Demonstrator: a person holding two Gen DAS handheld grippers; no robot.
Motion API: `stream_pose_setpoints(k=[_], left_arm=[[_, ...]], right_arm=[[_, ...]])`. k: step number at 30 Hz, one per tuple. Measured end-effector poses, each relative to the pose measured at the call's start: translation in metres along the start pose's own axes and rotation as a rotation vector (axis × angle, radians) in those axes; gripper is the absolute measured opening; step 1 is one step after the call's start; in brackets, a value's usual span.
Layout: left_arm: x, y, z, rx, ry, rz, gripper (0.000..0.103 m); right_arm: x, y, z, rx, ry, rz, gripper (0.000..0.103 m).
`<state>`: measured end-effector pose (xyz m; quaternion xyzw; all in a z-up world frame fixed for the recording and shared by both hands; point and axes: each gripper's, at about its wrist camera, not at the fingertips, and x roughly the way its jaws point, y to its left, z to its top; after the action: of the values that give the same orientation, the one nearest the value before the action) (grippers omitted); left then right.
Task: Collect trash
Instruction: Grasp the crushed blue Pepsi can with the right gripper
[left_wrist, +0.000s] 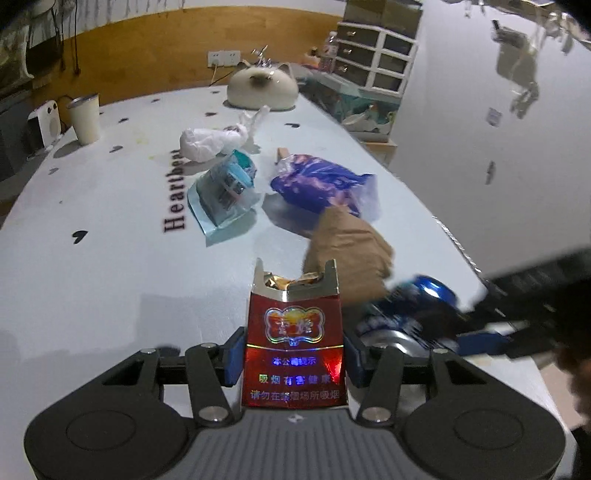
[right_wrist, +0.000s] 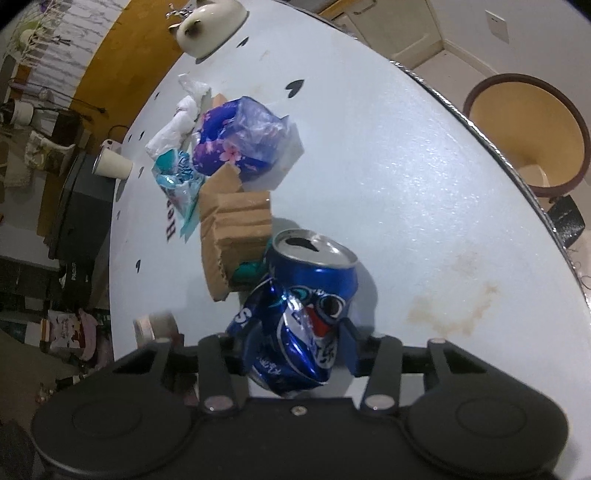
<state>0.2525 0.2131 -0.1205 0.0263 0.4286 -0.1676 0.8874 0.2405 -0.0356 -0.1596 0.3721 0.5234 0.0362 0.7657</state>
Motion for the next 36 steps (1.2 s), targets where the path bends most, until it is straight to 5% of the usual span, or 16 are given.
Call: stream_pose_setpoints(k=[6,14,32,36], left_arm=[[0.038,-0.003,0.008,0.008,0.041,-0.040,0.053],[0.039,-0.013,-0.005,0.006,0.047,-0.076,0.053],[0.023,-0.027,-0.045,0.013,0.105,-0.023,0.053],[0.025,-0.028,-0.042,0.026,0.104,0.008,0.053]], right_arm=[[0.000,-0.007,0.006,0.006,-0.009,-0.002,0.042],[0.006,-0.010,0.010,0.010,-0.013,0.031,0.044],[-0.002,-0.039,-0.024,0.031,0.122,0.076,0.048],[0.003,-0.035,-0.019,0.009,0.091,0.093,0.049]])
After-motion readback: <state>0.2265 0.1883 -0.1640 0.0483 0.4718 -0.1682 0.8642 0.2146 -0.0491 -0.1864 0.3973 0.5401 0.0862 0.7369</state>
